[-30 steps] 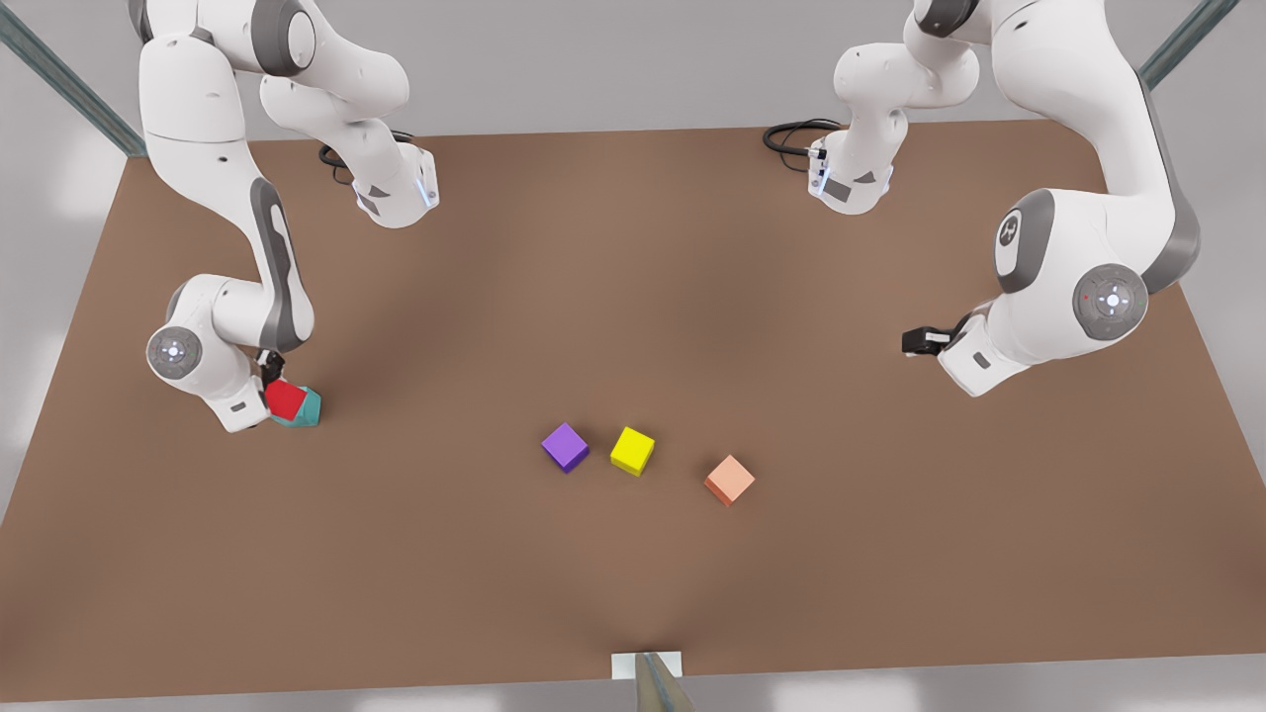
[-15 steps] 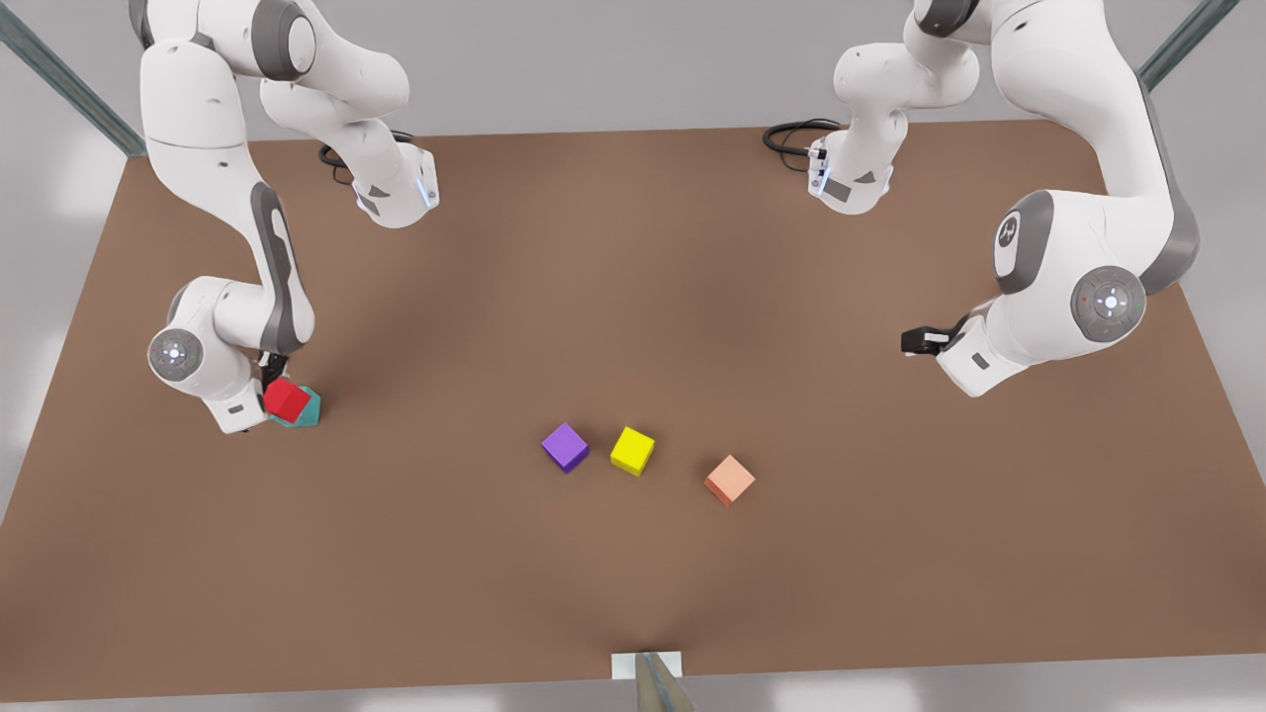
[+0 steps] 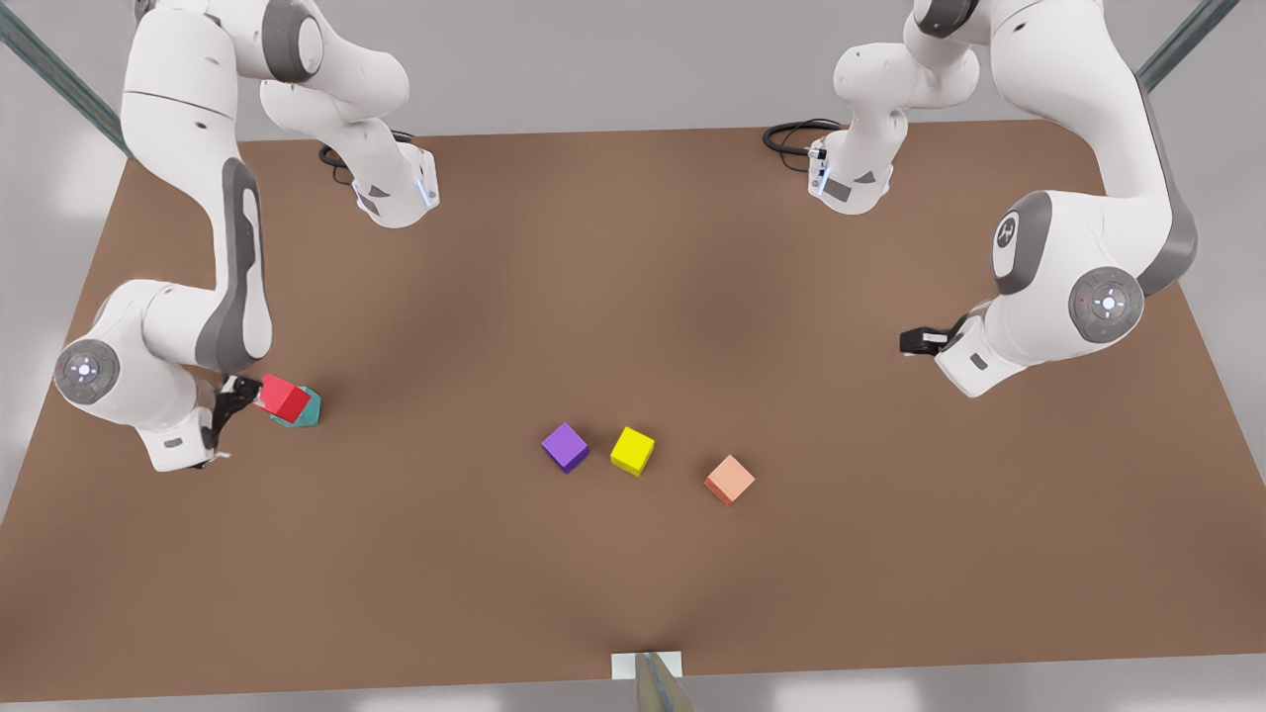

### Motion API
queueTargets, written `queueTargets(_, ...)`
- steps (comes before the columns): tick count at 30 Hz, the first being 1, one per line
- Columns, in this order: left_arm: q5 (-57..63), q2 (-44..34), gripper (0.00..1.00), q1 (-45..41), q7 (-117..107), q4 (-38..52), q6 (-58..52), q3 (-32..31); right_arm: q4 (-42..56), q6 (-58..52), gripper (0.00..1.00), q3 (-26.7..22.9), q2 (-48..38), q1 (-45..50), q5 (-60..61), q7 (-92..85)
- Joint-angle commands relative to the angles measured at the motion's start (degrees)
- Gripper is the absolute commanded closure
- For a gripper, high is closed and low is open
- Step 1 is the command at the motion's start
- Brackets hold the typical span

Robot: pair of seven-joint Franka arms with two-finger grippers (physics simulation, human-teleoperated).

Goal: Pick up red wooden cube and pass to hand red wooden cube and place in blue wooden cube

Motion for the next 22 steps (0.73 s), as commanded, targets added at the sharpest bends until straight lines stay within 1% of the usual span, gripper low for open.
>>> queueTargets(1, 0.03, 0.0, 0.0, 0.0, -0.21, 0.03, -0.03, -0.01, 5.92, -14.73, 0.0, 0.05, 4.13, 1.51, 8.96, 47.42)
queueTargets(2, 0.03, 0.0, 0.0, 0.0, -0.21, 0.03, -0.03, -0.01, 9.96, -14.38, 0.0, -0.03, 8.0, 3.18, 10.02, 66.22)
queueTargets(3, 0.03, 0.0, 0.0, 0.0, -0.21, 0.03, -0.03, -0.01, 15.93, -15.43, 0.0, -0.03, 12.13, 3.88, 9.67, 75.92)
queueTargets(4, 0.03, 0.0, 0.0, 0.0, -0.21, 0.03, -0.12, -0.01, 23.41, -19.2, 0.0, -0.39, 15.21, 4.41, 8.7, 76.45)
queueTargets(5, 0.03, 0.0, 0.0, -0.09, -0.21, 0.03, -0.12, -0.01, 26.57, -24.47, 0.0, -0.83, 14.34, 4.59, 7.3, 76.71)
queueTargets(6, 0.03, 0.0, 0.0, 0.0, -0.21, 0.03, -0.12, -0.01, 31.85, -35.28, 0.0, -0.74, 12.75, 4.94, 3.61, 76.89)
queueTargets(7, 0.03, 0.0, 0.0, 0.0, -0.21, -0.06, -0.12, -0.01, 32.56, -41.7, 0.0, 3.2, 7.31, 4.24, -2.28, 79.26)
queueTargets(8, 0.03, 0.0, 0.0, 0.0, -0.21, 0.03, -0.12, -0.01, 28.0, -43.73, 0.0, 14.27, -1.91, -2.87, -7.46, 81.1)
queueTargets(9, 0.03, 0.0, 0.0, 0.0, -0.21, 0.03, -0.12, -0.01, 23.6, -43.55, 0.0, 18.77, -7.19, -5.51, -9.4, 83.04)
queueTargets(10, 0.03, 0.0, 0.0, 0.0, -0.21, -0.06, -0.12, -0.01, 20.17, -42.5, 0.0, 20.44, -10.62, -7.8, -8.88, 83.22)
queueTargets(11, 0.03, 0.0, 0.0, 0.0, -0.21, -0.15, -0.12, -0.01, 15.34, -38.38, 0.0, 21.94, -13.7, -9.82, -8.35, 83.3)
queueTargets(12, 0.03, 0.0, 0.0, -0.09, -0.21, -0.06, -0.12, -0.01, 12.78, -36.08, 0.0, 22.55, -15.2, -10.88, -8.0, 83.39)
queueTargets(22, 0.03, 0.09, 0.0, -0.09, -0.21, -0.15, -0.12, -0.01, 11.64, -32.83, 0.0, 22.73, -15.81, -11.15, -7.29, 83.3)
